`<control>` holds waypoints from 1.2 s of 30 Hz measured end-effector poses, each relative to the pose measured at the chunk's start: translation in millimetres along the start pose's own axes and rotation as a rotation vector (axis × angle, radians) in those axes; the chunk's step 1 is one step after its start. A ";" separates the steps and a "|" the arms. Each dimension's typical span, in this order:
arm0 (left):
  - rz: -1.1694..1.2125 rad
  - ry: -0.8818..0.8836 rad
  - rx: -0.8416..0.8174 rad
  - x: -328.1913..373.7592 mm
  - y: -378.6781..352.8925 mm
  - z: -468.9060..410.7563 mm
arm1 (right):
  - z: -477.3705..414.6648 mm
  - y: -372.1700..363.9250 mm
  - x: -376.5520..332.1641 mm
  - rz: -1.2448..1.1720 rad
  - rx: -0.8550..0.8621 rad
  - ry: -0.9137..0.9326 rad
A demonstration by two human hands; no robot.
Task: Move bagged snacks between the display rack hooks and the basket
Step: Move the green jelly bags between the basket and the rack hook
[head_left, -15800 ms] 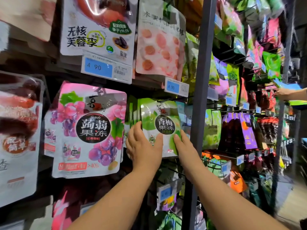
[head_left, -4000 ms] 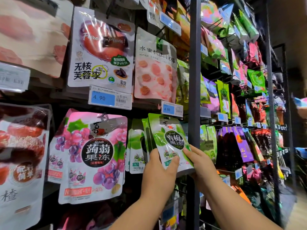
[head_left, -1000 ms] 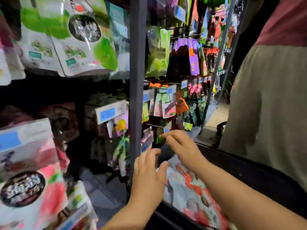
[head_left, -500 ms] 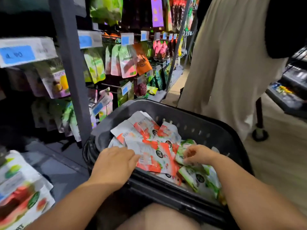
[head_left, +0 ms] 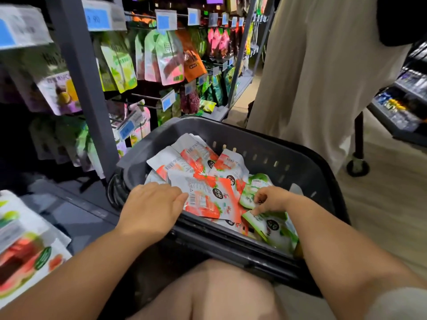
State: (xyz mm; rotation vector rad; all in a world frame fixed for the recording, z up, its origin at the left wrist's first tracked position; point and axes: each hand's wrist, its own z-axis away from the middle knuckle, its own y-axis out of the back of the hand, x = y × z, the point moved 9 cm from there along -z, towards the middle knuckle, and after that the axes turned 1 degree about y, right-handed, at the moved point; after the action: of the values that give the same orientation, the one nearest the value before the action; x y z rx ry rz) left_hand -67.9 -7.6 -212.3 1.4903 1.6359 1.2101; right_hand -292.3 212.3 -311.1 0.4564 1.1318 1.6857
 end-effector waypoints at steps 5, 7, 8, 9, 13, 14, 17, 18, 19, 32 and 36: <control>0.008 0.011 -0.064 2.1 -0.6 0.6 | 1.5 13.6 -6.9 0.046 0.112 0.042; -0.009 0.017 -0.087 1.9 -0.8 0.4 | 2.6 21.4 -10.9 0.053 0.154 0.051; -0.019 0.022 -0.104 1.3 -1.7 0.3 | 5.4 28.4 -14.2 0.045 0.194 0.057; -0.020 0.027 -0.117 0.9 -2.1 0.6 | 9.9 37.3 -17.7 0.032 0.249 0.063; -0.004 0.026 -0.113 2.0 1.4 0.4 | 41.3 83.2 -34.7 0.028 0.575 0.111; -0.003 0.025 -0.109 2.0 2.0 0.5 | 50.0 93.4 -36.5 0.032 0.659 0.120; -0.009 0.023 -0.111 2.0 2.0 1.0 | 70.8 112.7 -34.5 -0.015 0.840 0.133; -0.018 0.021 -0.111 2.2 2.0 1.2 | 76.1 116.2 -34.0 -0.033 0.879 0.140; -0.022 0.019 -0.112 2.6 1.9 1.4 | 80.0 118.3 -33.8 -0.045 0.907 0.149; -0.015 -0.003 -0.069 2.8 1.5 1.3 | 84.1 119.5 -32.2 -0.238 0.894 0.090; -0.001 0.013 -0.075 0.5 -1.3 2.3 | 70.3 102.8 -18.5 -0.479 0.672 0.017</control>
State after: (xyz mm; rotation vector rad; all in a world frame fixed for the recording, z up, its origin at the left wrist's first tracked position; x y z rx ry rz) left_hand -66.5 -6.5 -214.2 1.4386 1.5823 1.2692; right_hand -287.1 223.7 -185.8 0.5272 1.6646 0.8739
